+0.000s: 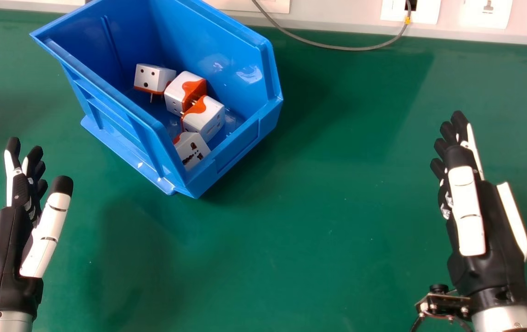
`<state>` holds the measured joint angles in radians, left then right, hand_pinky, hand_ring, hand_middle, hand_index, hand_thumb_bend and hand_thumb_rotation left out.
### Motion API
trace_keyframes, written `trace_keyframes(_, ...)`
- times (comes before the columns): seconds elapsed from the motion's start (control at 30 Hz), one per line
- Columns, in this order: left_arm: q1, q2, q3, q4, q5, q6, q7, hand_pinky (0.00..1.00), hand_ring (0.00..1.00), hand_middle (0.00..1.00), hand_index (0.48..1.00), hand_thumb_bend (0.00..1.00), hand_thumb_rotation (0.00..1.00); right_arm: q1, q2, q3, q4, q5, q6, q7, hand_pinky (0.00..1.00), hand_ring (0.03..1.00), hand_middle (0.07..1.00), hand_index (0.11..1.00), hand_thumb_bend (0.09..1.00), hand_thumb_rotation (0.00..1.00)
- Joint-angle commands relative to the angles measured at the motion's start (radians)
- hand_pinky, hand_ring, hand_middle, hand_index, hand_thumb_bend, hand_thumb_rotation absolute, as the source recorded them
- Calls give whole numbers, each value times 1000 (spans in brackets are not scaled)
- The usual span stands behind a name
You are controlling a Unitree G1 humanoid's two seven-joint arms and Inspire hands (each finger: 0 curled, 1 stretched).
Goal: Pick all objects and put in blue box
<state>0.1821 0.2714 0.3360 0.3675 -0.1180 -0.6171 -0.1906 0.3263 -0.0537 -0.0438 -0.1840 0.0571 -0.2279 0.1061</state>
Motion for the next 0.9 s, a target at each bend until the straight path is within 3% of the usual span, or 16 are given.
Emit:
trace_keyframes(0.0, -5, 16, 3, -7, -9, -7, -6, 998, 1000, 1000, 1000, 535, 793, -5, -7, -9, -7, -10, -30, -6, 1000, 1000, 1000, 1000, 395, 1000)
trace_keyframes(0.2, -3, 15, 3, -6, -9, -13, -8, 999, 1000, 1000, 1000, 541, 793, -1, -7, -11, -1, -14, -37, -7, 1000, 1000, 1000, 1000, 397, 1000)
trace_keyframes(0.4, -5, 12, 4, -3, -20, -19, -17, 997, 1000, 1000, 998, 556, 792, -6, -4, -10, 0, -21, -30, -14, 1000, 1000, 1000, 1000, 396, 1000)
trace_keyframes(0.5, -5, 11, 5, -4, -13, -22, -13, 997, 1000, 1000, 997, 573, 792, -8, -4, -10, 0, -21, -27, -14, 1000, 1000, 1000, 1000, 394, 1000)
trace_keyframes(0.6, 1, 10, 3, -15, -3, -18, -8, 996, 1000, 1000, 995, 582, 792, -6, -4, -11, -2, -21, -25, -15, 1000, 1000, 1000, 1000, 392, 1000)
trace_keyframes(0.73, 7, 12, 1, -26, -1, -6, -8, 996, 1000, 1000, 993, 585, 791, -2, -4, -11, -2, -23, -27, -16, 1000, 1000, 1000, 1000, 392, 1000)
trace_keyframes(0.87, 16, 8, 0, -44, -12, 1, -15, 995, 1000, 1000, 992, 582, 790, 3, -5, -10, -2, -23, -26, -17, 1000, 1000, 1000, 1000, 393, 1000)
